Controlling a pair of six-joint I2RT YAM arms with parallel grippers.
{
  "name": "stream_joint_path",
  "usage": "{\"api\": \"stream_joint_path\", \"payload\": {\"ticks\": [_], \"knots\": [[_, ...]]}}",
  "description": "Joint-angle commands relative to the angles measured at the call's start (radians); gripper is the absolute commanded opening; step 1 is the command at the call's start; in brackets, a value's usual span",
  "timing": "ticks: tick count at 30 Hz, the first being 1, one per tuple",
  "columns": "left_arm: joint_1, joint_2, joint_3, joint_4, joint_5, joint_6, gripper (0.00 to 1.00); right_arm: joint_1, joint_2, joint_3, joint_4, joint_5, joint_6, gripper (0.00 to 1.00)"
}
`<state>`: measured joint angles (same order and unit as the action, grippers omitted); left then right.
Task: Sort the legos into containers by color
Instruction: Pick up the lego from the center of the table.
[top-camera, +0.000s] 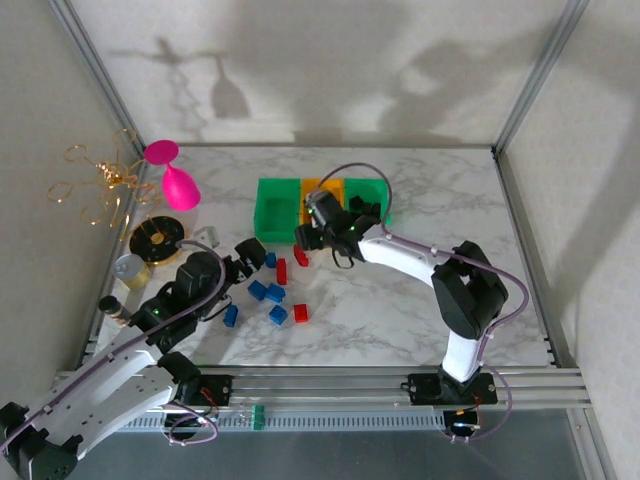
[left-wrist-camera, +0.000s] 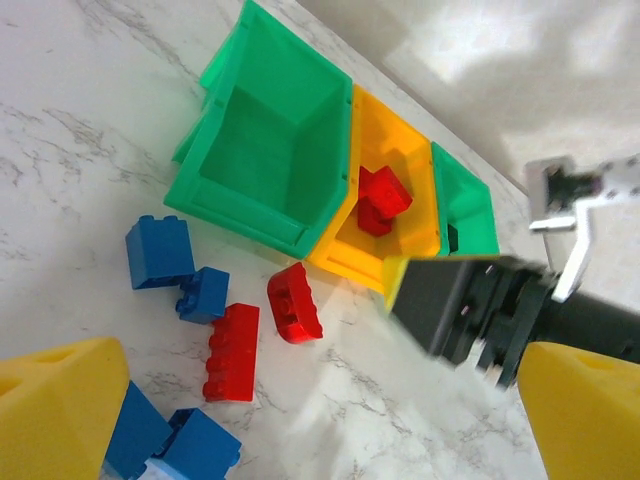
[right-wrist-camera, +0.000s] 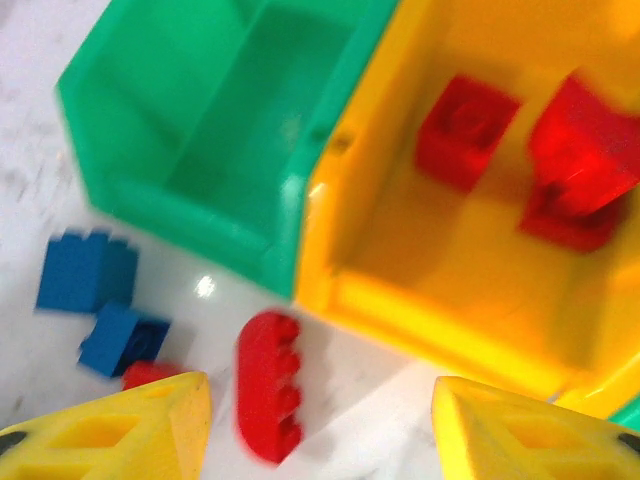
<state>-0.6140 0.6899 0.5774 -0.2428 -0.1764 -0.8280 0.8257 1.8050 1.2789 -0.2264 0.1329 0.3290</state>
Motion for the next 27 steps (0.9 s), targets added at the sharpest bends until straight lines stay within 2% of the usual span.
{"api": "stream_joint_path", "payload": {"ticks": [1,7,13,19,27], "knots": [[0.010,-0.034,-0.019,-0.063,-0.012,-0.012,1.00,0.034,-0.005,-0.046,0.013,-0.010,0.057,0.60],[0.010,-0.094,-0.054,-0.096,-0.037,-0.037,1.00,0.069,0.054,-0.061,0.052,-0.024,0.081,0.59],[0.010,-0.123,-0.076,-0.114,-0.056,-0.053,1.00,0.077,0.144,-0.001,0.050,0.020,0.047,0.57],[0.010,-0.128,-0.086,-0.114,-0.064,-0.061,1.00,0.078,0.214,0.053,0.042,0.042,0.017,0.51],[0.010,-0.113,-0.075,-0.110,-0.068,-0.054,1.00,0.079,0.234,0.086,0.022,0.054,-0.008,0.39]]}}
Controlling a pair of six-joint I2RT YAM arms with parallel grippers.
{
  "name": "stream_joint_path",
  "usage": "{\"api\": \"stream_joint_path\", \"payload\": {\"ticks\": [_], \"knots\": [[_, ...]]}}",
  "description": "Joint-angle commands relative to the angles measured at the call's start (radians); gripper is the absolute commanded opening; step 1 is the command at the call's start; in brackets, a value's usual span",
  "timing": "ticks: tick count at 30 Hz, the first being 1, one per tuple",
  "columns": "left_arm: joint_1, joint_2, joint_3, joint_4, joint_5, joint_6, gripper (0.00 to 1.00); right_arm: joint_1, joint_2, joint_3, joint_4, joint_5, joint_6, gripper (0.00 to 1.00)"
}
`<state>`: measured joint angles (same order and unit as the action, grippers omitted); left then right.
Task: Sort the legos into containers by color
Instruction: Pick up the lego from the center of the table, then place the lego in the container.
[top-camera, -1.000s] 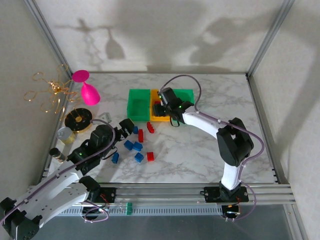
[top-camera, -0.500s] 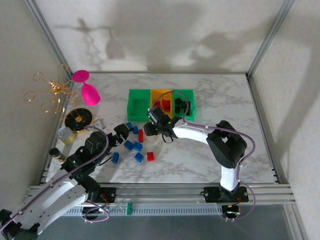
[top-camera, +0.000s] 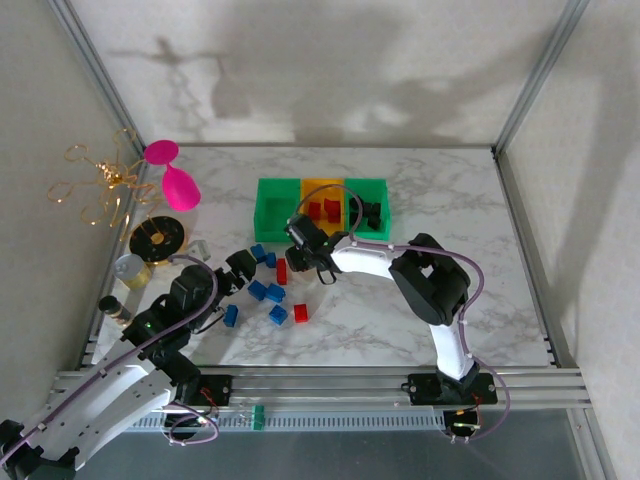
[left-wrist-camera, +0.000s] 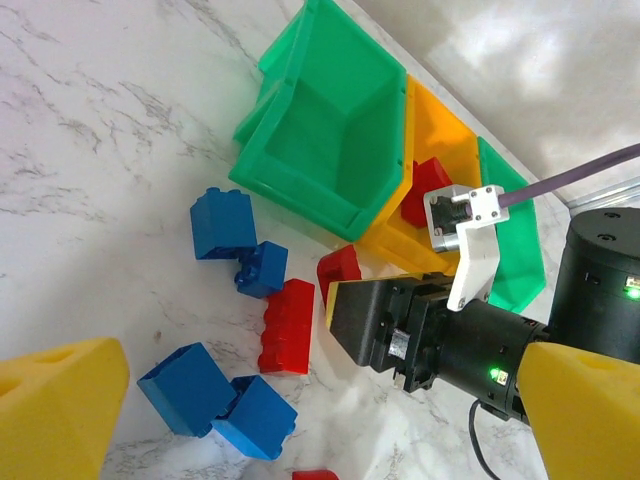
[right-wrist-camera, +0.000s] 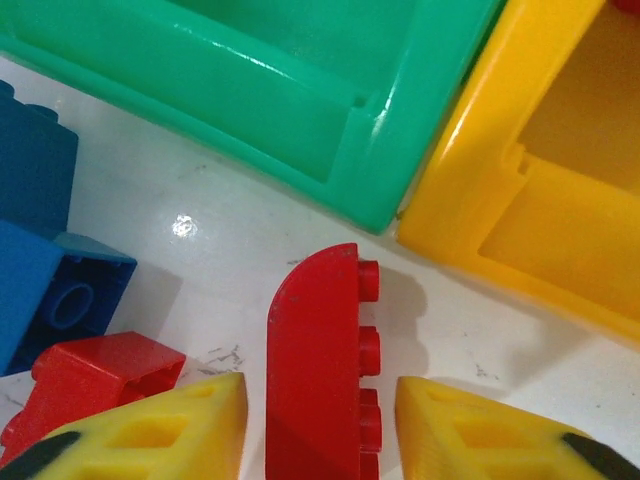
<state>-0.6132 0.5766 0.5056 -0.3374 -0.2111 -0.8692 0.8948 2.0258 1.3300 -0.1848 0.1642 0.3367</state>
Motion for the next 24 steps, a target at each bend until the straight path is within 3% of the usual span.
{"api": "stream_joint_path", "payload": {"ticks": [1,8,18,24], "knots": [[0.009,0.003,-0.001,-0.016,-0.033,-0.011,1.00,0.009,0.011,0.035,-0.021,0.017,-0.015,0.37],[0.009,0.003,0.008,-0.020,-0.034,-0.005,1.00,0.011,-0.042,-0.007,-0.027,0.006,-0.011,0.25],[0.009,0.019,0.036,0.007,-0.013,0.014,1.00,0.006,-0.245,-0.094,-0.040,0.007,0.011,0.23],[0.009,0.079,0.058,0.067,0.017,0.027,1.00,-0.077,-0.265,-0.036,-0.080,0.039,0.020,0.23]]}}
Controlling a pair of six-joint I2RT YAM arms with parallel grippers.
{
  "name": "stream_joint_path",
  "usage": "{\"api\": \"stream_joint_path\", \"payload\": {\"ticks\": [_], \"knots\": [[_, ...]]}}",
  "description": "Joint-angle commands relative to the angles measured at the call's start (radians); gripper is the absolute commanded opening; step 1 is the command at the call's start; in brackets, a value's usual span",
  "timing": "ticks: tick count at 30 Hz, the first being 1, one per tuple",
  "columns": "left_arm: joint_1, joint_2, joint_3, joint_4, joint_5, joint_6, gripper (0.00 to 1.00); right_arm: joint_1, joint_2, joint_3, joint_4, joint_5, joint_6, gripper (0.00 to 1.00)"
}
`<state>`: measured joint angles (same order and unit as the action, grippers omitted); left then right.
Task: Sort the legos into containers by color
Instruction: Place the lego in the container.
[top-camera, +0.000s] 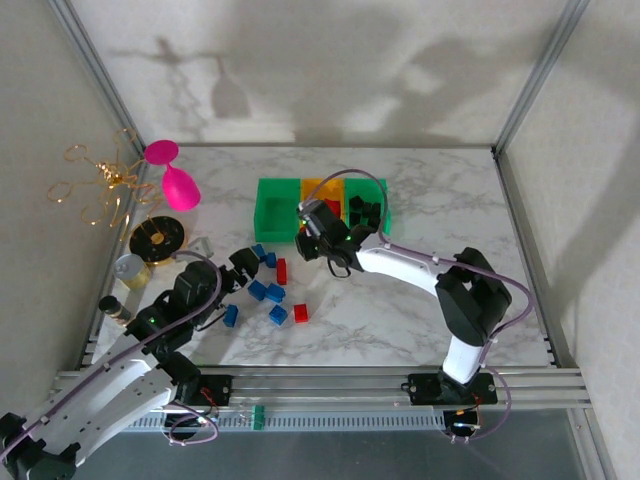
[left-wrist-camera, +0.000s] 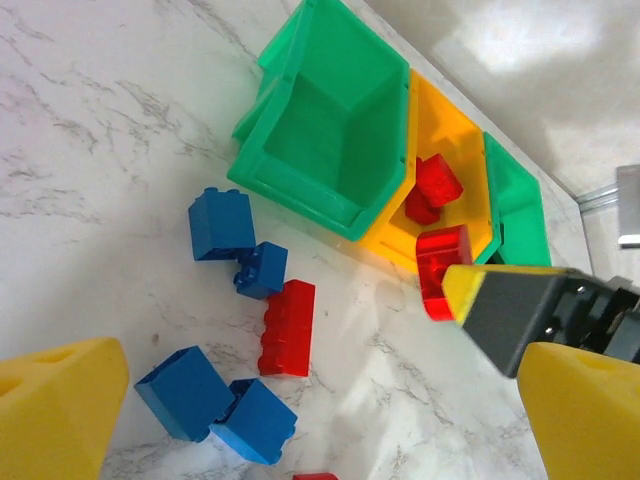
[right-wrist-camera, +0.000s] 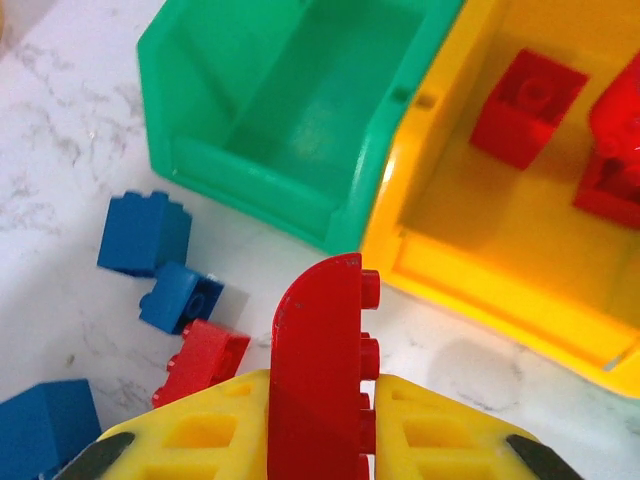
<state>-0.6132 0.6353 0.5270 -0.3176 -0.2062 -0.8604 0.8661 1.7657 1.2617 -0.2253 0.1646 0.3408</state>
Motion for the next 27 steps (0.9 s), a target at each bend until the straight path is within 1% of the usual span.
{"api": "stream_joint_path", "payload": {"ticks": [1,5,7,10,13,15,17,19,22,27], "knots": [[0.009,0.035,0.041,0.061,0.018,0.021,1.00,-0.062,-0.002,0.041,-0.032,0.045,0.012,0.24],[0.010,0.093,0.058,0.100,0.033,0.031,1.00,-0.121,0.063,0.120,-0.037,0.050,-0.007,0.23],[0.009,0.119,0.067,0.120,0.033,0.037,1.00,-0.139,0.102,0.158,-0.033,0.082,-0.021,0.24],[0.009,0.156,0.080,0.144,0.034,0.043,1.00,-0.164,0.172,0.229,-0.031,0.082,-0.039,0.24],[0.010,0.190,0.089,0.170,0.039,0.051,1.00,-0.167,0.243,0.300,-0.033,0.089,-0.064,0.25],[0.010,0.209,0.095,0.182,0.044,0.051,1.00,-0.166,0.281,0.340,-0.044,0.104,-0.076,0.27],[0.009,0.228,0.108,0.186,0.050,0.056,1.00,-0.167,0.303,0.376,-0.062,0.107,-0.081,0.37],[0.009,0.239,0.114,0.187,0.054,0.060,1.00,-0.167,0.298,0.386,-0.065,0.100,-0.088,0.40],[0.009,0.244,0.114,0.187,0.054,0.067,1.00,-0.167,0.254,0.355,-0.050,0.094,-0.091,0.45],[0.009,0.222,0.111,0.166,0.059,0.067,1.00,-0.167,0.156,0.280,-0.041,0.063,-0.089,0.48]]}}
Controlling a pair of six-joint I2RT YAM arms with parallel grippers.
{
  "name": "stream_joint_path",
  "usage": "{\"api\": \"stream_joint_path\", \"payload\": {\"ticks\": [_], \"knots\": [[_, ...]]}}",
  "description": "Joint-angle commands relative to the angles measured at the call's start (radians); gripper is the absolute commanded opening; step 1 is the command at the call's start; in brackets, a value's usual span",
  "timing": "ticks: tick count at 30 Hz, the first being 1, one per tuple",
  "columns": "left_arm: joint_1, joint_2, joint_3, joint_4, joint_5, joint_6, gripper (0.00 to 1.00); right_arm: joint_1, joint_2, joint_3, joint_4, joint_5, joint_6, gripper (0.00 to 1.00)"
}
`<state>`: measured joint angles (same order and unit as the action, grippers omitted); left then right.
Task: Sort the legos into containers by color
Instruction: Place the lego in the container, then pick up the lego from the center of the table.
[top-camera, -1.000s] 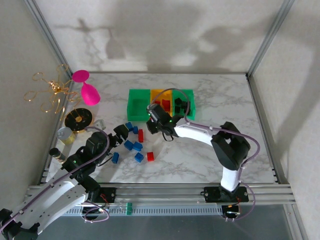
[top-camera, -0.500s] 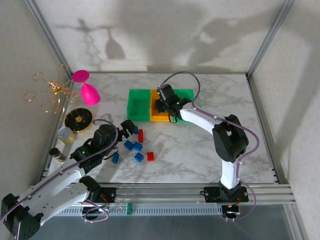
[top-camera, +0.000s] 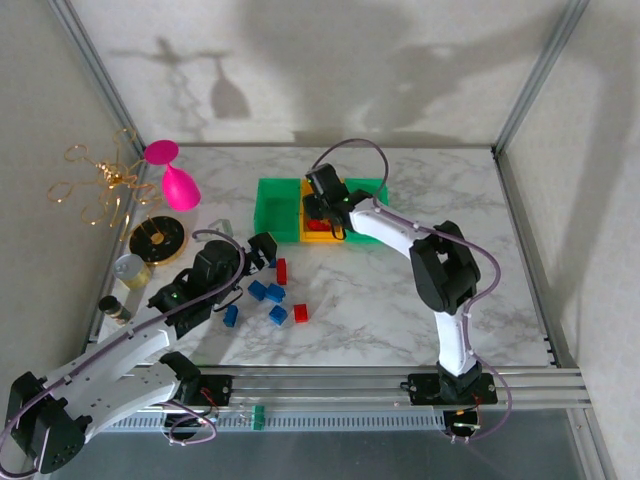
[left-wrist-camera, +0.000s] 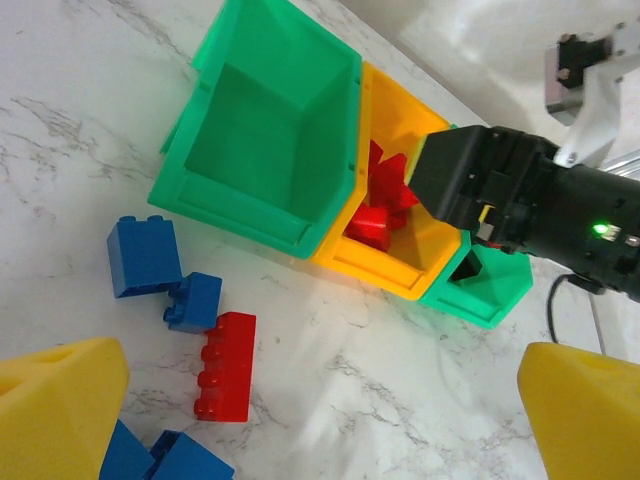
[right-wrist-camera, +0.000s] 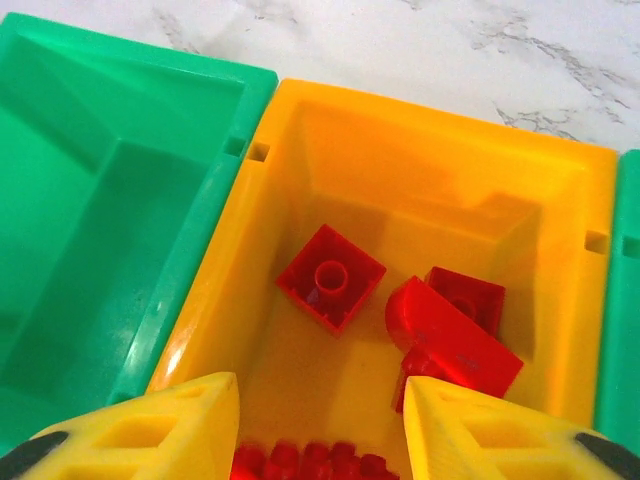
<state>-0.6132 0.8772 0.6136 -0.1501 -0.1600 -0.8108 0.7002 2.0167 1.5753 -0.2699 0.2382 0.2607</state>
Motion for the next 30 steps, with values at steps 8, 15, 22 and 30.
{"api": "stream_joint_path", "payload": {"ticks": [8,15,22,30], "knots": [[0.010,-0.094,0.004,-0.052,0.005,0.006,1.00,0.064,-0.217,-0.190,0.011,-0.046,0.041,0.53],[0.009,-0.172,-0.032,-0.112,-0.016,-0.013,1.00,0.134,-0.286,-0.305,0.030,-0.083,0.126,0.57],[0.009,-0.249,-0.080,-0.169,-0.049,-0.047,1.00,0.203,-0.299,-0.396,0.087,-0.091,0.244,0.64],[0.010,-0.314,-0.121,-0.214,-0.085,-0.082,1.00,0.259,-0.213,-0.387,0.139,-0.089,0.326,0.70]]}}
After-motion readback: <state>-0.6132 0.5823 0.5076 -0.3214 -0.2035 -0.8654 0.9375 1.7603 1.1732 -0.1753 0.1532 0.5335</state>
